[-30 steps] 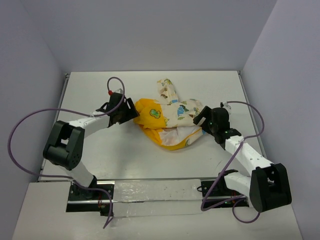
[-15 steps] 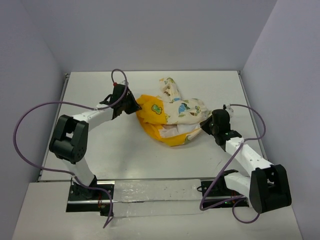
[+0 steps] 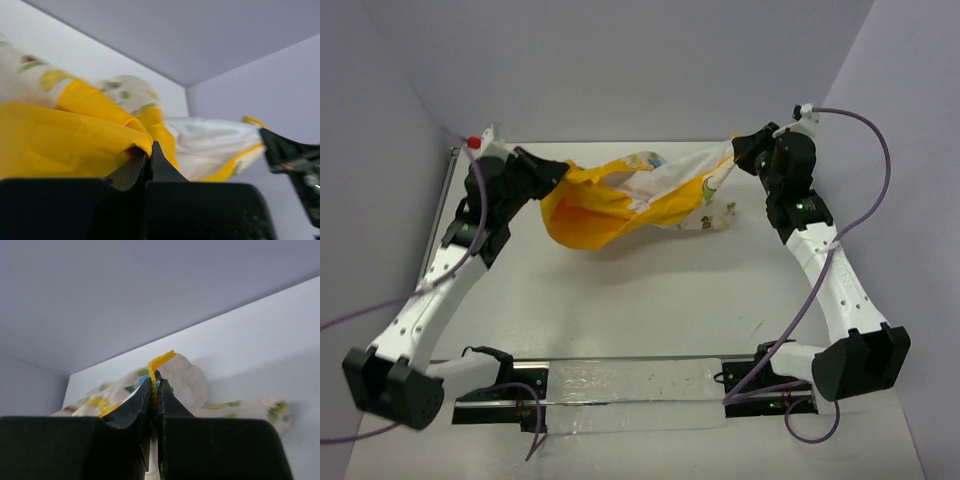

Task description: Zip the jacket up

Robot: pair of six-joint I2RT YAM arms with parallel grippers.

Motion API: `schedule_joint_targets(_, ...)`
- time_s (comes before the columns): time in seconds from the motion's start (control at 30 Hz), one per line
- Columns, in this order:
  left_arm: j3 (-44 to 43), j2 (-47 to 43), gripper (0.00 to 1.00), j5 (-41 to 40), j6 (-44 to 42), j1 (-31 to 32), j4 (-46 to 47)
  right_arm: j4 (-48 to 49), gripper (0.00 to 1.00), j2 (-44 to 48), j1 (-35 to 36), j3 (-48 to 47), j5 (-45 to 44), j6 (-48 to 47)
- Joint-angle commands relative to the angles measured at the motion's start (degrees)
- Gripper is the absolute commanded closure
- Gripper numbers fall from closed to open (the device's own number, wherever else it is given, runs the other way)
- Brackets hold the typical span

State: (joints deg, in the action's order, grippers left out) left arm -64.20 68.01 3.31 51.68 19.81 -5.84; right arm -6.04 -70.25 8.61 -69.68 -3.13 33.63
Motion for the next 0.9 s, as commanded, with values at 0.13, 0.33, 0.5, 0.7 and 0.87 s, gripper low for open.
schedule_joint_targets(0.13, 37.71, -12.27, 0.77, -2.11, 21.46, 8.72, 9.49, 2.76, 0.79, -2.84, -0.24, 24.59, -7.15, 1.94)
schedule_joint_targets(0.33, 39.20, -17.36, 0.10, -7.22, 21.31, 10.93, 0.79, -1.24, 0.25, -7.96, 1.88, 20.37, -8.33, 0.78)
schedule_joint_targets(0.5, 28.20, -19.29, 0.21, -18.47, 12.87, 10.92, -7.97, -2.49, 0.25, -6.84, 7.44, 14.94, -9.87, -2.20)
schedule_joint_targets(0.7, 13.12, -4.03, 0.27, -18.17, 0.42, 11.04, -6.06, -4.38, 0.25, -8.68, 15.46, 10.32, -11.33, -2.85)
schedule_joint_targets(0.87, -6.11, 16.49, 0.14, -14.84, -7.32, 11.91, -11.18, -4.24, 0.24, -6.13, 16.00, 15.06, -12.39, -1.20)
